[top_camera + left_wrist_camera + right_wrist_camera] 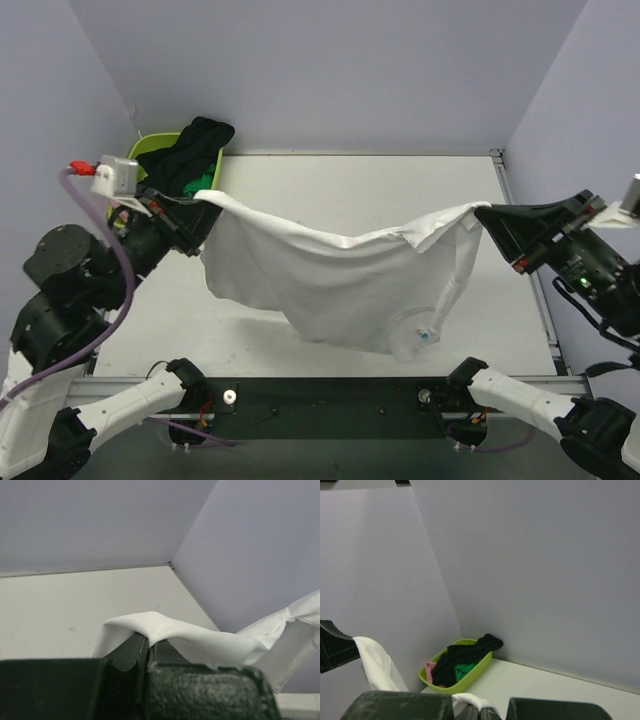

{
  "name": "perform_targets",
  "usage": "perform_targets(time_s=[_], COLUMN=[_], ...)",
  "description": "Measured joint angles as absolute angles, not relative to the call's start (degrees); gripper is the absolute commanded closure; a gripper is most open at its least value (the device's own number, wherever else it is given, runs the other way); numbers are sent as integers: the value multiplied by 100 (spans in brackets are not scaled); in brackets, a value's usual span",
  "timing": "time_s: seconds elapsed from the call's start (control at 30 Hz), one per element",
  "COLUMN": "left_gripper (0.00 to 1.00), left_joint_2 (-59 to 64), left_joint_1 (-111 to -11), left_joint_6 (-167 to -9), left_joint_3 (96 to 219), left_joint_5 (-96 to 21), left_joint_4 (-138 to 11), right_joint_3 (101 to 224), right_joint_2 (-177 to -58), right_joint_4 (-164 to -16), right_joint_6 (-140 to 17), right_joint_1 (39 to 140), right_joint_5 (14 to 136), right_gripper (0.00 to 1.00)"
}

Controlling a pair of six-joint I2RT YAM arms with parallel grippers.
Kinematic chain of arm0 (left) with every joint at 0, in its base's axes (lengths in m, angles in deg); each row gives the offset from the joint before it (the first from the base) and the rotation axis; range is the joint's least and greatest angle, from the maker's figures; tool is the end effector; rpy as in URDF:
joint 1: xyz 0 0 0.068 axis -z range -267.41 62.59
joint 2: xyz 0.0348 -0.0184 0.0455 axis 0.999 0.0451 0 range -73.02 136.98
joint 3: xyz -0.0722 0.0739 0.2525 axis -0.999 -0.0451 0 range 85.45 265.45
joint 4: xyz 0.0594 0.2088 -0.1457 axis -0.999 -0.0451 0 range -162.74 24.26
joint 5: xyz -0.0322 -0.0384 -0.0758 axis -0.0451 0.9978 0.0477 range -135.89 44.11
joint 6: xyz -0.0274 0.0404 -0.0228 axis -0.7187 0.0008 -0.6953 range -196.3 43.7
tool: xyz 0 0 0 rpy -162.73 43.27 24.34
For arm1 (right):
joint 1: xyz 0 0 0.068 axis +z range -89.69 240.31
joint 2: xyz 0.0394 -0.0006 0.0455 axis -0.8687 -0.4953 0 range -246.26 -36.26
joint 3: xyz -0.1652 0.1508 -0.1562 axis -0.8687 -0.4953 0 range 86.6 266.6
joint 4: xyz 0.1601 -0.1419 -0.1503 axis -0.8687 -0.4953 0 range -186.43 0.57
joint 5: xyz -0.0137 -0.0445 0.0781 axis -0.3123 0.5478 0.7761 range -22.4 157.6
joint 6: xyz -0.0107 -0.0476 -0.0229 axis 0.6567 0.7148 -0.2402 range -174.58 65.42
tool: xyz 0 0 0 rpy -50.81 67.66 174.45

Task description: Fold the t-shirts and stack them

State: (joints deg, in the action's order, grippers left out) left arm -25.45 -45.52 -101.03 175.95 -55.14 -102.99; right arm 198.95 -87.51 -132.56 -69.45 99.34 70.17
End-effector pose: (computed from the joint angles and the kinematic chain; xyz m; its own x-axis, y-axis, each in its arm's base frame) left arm 0.0700 -0.0551 0.5300 -0.1591 -0.4121 -0.8972 0.5211 0.7368 -0.4308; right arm 0.0182 0.0168 0.5966 0.0617 0.3800 -0.9229 -0.7015 0.6742 0.2307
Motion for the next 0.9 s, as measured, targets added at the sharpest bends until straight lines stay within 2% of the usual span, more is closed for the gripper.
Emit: perform_targets(time_s=[0.17,0.27,0.3,0.33,0.37,0.4,0.53,0.67,0.77,0.9], left_gripper=[100,100,80,48,19,3,3,3,3,3], left_joint_2=[-2049,-1428,-1222,-892,-628,-416,600,935,268,-1194], left_joint_1=[-4596,-4959,-5136,-5534,-5862,-6137,-7337,-7916,-7763,-7118], left_joint_6=[-10112,-10158,-10180,-10265,-10328,-10368,-10794,-11133,-11279,-11321], left_joint_3=[16677,16351,16301,16264,16262,16262,16452,16321,15678,14961], left_joint_5=[-5698,-5604,-5532,-5300,-5130,-5016,-4500,-3997,-3764,-3652], left_joint_4=[-9925,-9748,-9681,-9584,-9506,-9427,-9143,-8972,-8787,-8837], right_joint_3=[19340,19192,19196,19235,19296,19355,19742,19384,18816,17882], right_joint_2=[-9380,-10021,-10182,-10534,-10829,-11083,-12228,-12375,-11859,-10611], right_joint_4=[-13136,-13075,-13037,-13002,-12978,-12965,-12937,-12911,-12782,-12611], right_joint_6=[-6856,-6832,-6849,-6915,-6987,-7090,-7308,-7498,-7610,-7717], right_joint_1=[9901,9485,9219,8773,8375,8089,7328,7365,7551,8205], right_joint_5=[6193,6007,6038,6163,6276,6344,6471,6554,6587,6462], right_gripper=[100,100,100,51,19,0,0,0,0,0])
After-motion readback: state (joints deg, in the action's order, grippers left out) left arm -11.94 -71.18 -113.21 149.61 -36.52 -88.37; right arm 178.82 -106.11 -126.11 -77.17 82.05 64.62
